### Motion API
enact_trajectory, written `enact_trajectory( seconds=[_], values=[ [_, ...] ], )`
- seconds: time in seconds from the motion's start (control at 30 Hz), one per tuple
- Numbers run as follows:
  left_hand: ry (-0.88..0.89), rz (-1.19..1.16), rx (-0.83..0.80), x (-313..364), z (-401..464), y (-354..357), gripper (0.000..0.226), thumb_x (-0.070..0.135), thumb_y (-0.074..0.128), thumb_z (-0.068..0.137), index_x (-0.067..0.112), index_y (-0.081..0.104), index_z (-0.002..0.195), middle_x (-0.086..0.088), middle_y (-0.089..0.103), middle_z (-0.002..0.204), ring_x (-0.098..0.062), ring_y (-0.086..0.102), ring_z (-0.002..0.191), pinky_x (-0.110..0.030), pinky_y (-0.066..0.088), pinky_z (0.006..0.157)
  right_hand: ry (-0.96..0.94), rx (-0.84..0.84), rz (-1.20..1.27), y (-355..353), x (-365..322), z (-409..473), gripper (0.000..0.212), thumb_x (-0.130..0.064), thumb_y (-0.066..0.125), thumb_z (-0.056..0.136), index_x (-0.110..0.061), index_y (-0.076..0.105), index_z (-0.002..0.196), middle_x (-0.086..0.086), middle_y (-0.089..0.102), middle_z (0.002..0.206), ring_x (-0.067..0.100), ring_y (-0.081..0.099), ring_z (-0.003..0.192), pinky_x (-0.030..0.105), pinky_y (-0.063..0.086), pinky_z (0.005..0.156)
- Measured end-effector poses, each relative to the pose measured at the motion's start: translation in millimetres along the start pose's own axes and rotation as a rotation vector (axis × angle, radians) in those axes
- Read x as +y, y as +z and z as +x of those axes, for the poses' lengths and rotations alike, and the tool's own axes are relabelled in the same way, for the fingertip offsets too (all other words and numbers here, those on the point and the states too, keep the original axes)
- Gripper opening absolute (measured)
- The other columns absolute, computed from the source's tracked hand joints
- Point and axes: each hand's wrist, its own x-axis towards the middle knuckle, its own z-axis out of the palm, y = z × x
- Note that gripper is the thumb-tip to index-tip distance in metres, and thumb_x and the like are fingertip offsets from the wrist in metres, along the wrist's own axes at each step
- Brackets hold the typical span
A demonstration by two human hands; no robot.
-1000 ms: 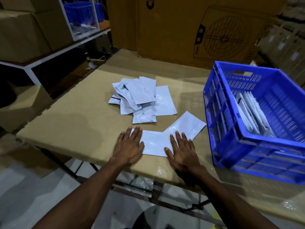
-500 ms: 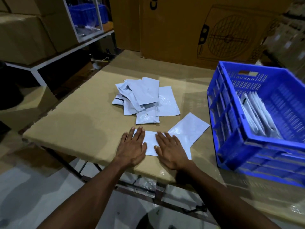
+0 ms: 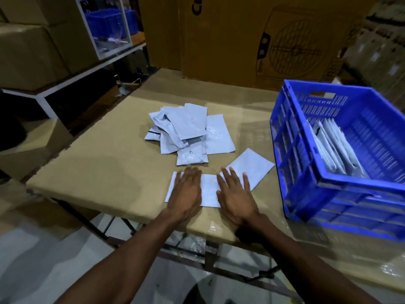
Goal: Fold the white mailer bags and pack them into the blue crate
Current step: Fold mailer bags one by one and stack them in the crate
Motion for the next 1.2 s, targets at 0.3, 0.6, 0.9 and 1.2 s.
enact_trajectory(
  seconds=[0.3,0.6,0.9,1.2],
  values=[
    [0.015,0.097,-0.014,5.3,-7.0,14.3,0.074,0.052,0.002,0.096,0.023,0.034,0.157,0.002,0.026,0.165,-0.026,0.021,0.152,-0.045,0.013,0.122,0.011,0.054,0.072,22.1,16.6,-3.3,0.064,-0.063,0.014,0.099,-0.034,0.026,0.156,0.002,0.015,0.165,0.028,0.010,0.153,0.048,0.013,0.122],
    [-0.206,0.166,-0.127,-31.8,-16.8,1.8,0.073,0.072,0.004,0.093,0.042,0.001,0.159,0.005,-0.009,0.169,-0.026,-0.011,0.155,-0.052,-0.004,0.122,-0.135,0.123,0.080,8.5,35.8,-18.9,0.078,-0.072,0.035,0.092,-0.028,0.026,0.156,0.002,0.004,0.166,0.025,0.000,0.154,0.057,0.000,0.120],
    [-0.038,0.042,-0.007,-30.4,-24.0,-2.3,0.085,0.079,0.013,0.089,0.034,0.004,0.161,0.008,-0.016,0.168,-0.017,-0.018,0.154,-0.061,-0.002,0.118,-0.412,0.280,0.011,6.0,9.1,-9.0,0.030,-0.033,0.040,0.095,-0.021,0.067,0.092,0.002,0.061,0.137,0.027,0.052,0.132,0.059,0.037,0.107],
    [-0.011,-0.056,0.093,-35.1,-30.5,0.2,0.062,0.046,0.027,0.087,0.037,0.055,0.142,-0.001,0.045,0.156,-0.030,0.030,0.149,-0.067,0.022,0.110,-0.680,0.358,0.097,-24.9,2.8,-18.6,0.025,-0.017,0.049,0.096,-0.022,0.059,0.118,-0.005,0.055,0.143,0.028,0.036,0.144,0.058,0.020,0.117]
  ],
)
